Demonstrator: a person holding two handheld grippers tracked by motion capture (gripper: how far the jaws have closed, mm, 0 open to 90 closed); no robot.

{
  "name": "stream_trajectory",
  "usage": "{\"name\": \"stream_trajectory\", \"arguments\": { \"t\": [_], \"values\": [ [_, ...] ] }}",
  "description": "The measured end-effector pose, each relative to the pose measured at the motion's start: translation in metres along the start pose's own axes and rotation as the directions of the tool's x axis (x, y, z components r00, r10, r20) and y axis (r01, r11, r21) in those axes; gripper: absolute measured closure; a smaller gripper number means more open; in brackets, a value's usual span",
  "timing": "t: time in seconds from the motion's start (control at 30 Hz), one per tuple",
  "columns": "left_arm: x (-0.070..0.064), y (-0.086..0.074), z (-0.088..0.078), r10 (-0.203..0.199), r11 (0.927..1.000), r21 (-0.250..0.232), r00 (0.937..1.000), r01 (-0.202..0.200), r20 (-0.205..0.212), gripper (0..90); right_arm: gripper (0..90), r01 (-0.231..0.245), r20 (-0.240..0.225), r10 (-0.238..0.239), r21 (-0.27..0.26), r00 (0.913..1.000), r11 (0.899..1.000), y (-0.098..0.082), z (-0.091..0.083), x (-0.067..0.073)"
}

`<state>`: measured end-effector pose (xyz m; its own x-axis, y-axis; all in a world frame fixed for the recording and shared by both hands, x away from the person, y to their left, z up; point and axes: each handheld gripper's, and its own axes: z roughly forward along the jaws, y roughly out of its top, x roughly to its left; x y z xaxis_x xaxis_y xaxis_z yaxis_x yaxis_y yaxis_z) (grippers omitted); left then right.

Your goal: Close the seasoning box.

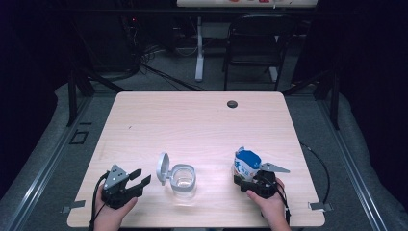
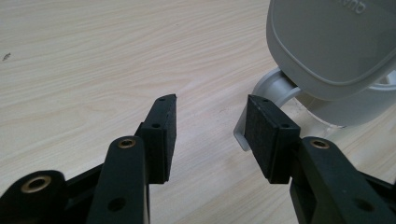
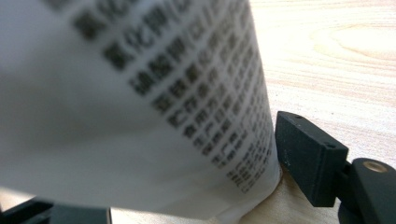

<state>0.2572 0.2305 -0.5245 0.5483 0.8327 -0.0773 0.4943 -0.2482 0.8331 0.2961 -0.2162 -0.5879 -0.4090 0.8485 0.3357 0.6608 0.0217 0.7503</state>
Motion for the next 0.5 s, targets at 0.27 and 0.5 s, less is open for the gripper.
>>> {"name": "stream_trajectory", "arguments": {
  "t": [0.27, 0.5],
  "values": [
    [0.0001, 0.0004, 0.0000, 0.007, 1.0000, 0.006, 1.0000, -0.007, -0.002, 54.6, 30.1, -0.001, -0.009, 0.001, 0.003, 1.0000, 1.000, -0.0005, 0.0019, -0.0007],
    [0.0002, 0.0004, -0.0002, 0.003, 1.0000, 0.002, 1.0000, -0.003, -0.004, 54.7, 31.9, 0.006, -0.009, -0.006, -0.002, 0.9999, 1.000, -0.0009, 0.0024, -0.0004]
  ]
}}
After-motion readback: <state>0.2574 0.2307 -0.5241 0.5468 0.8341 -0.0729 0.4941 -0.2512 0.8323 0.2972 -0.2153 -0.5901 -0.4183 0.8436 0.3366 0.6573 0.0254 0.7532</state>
